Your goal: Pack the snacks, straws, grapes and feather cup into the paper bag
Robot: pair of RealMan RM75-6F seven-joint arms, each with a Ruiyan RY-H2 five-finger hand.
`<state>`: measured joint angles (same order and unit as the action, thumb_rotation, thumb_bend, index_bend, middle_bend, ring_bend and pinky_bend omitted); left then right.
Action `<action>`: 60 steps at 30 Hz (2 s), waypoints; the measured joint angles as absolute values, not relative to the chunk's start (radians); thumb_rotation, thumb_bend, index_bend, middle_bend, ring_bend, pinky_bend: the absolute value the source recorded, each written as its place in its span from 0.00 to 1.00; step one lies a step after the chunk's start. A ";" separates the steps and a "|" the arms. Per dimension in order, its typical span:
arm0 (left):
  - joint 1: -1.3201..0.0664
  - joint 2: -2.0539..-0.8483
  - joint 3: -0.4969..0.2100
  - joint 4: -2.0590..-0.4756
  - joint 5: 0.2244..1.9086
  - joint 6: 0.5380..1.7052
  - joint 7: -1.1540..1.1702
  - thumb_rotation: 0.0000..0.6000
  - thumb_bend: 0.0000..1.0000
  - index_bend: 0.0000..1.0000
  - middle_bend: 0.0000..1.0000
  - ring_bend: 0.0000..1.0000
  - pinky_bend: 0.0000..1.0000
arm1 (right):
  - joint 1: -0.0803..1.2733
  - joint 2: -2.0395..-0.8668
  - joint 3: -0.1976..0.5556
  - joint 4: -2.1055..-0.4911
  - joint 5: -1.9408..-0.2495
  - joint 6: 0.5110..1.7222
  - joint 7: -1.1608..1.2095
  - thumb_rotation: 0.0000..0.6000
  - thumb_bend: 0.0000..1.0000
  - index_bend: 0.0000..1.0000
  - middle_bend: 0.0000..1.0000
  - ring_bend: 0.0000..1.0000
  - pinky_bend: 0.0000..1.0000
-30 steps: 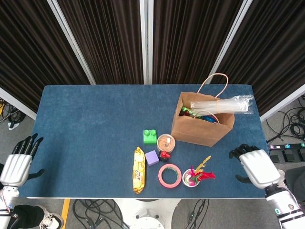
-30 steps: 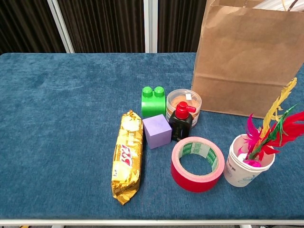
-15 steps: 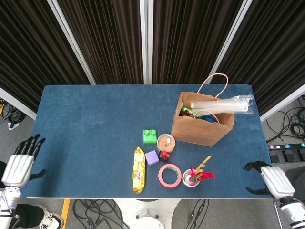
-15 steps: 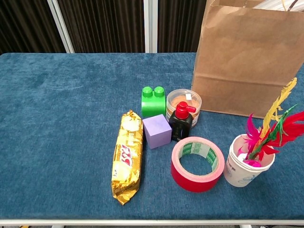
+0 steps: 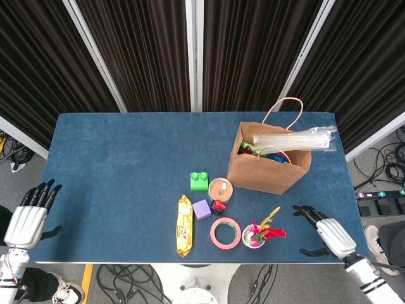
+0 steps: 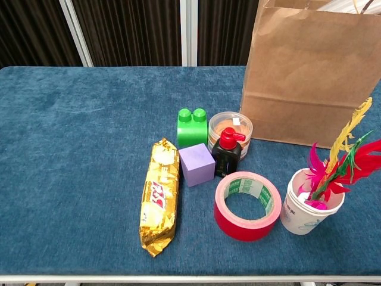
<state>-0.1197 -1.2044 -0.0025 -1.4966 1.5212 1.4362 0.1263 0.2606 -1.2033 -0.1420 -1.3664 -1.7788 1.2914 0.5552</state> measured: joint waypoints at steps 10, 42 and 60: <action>-0.122 -1.207 -0.005 -1.491 1.519 1.434 0.132 1.00 0.09 0.10 0.09 0.00 0.14 | 0.273 -1.326 -0.152 -1.263 -1.811 1.327 0.592 1.00 0.00 0.03 0.13 0.00 0.08; -0.116 -1.186 0.004 -1.474 1.508 1.421 0.112 1.00 0.09 0.10 0.09 0.00 0.14 | 0.383 -1.547 -0.145 -1.161 -1.788 1.256 0.576 1.00 0.00 0.15 0.28 0.17 0.25; -0.117 -1.183 0.001 -1.473 1.504 1.418 0.101 1.00 0.09 0.10 0.09 0.00 0.14 | 0.399 -1.578 -0.148 -1.169 -1.764 1.251 0.542 1.00 0.10 0.44 0.42 0.34 0.47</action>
